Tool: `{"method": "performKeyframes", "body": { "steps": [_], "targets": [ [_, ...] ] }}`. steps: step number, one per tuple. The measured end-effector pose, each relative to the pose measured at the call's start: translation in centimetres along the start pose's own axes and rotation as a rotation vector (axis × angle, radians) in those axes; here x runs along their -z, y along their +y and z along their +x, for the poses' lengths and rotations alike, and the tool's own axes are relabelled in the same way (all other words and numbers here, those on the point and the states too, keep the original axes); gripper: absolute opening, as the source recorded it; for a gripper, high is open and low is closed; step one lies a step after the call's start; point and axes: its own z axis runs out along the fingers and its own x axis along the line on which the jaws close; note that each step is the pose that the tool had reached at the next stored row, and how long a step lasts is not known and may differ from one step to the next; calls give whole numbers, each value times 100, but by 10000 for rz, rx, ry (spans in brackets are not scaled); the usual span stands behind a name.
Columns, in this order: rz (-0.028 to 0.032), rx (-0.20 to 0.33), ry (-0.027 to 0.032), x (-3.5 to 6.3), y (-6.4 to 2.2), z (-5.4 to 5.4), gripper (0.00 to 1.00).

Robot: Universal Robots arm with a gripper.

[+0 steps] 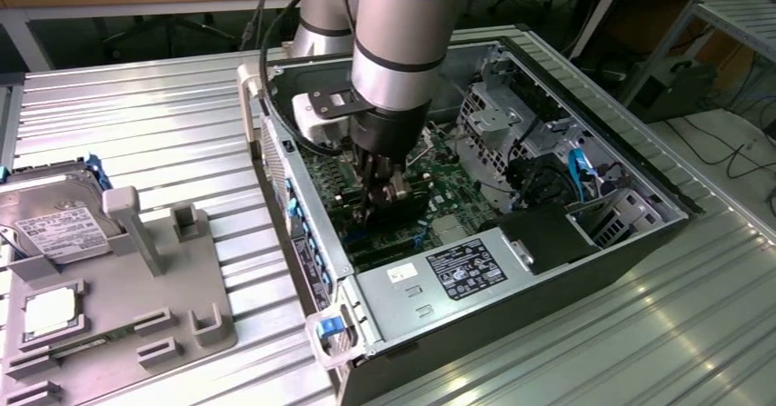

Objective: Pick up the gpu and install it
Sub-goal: 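Press down on the gpu until it lock into place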

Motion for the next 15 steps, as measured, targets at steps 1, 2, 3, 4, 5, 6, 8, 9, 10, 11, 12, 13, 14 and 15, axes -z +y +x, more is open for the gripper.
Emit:
{"method": "performKeyframes", "body": {
  "steps": [1,2,3,4,5,6,8,9,10,11,12,13,14,15],
  "targets": [
    [1,0,0,-1,30,0,11],
    [5,1,0,-1,70,0,11],
    [9,1,0,0,106,0,11],
    [14,0,1,1,142,1,11],
    [14,1,1,2,177,1,11],
    [15,2,1,2,203,-1,11],
    [15,2,4,2,239,-31,11],
    [15,3,4,2,239,-31,11],
    [15,3,5,2,239,-31,11],
    [15,4,4,2,239,-31,11],
    [14,3,4,2,240,-31,11],
    [14,1,5,2,252,-31,11],
    [15,0,5,3,275,-30,11],
    [15,2,4,3,294,-30,11]
  ]
}}
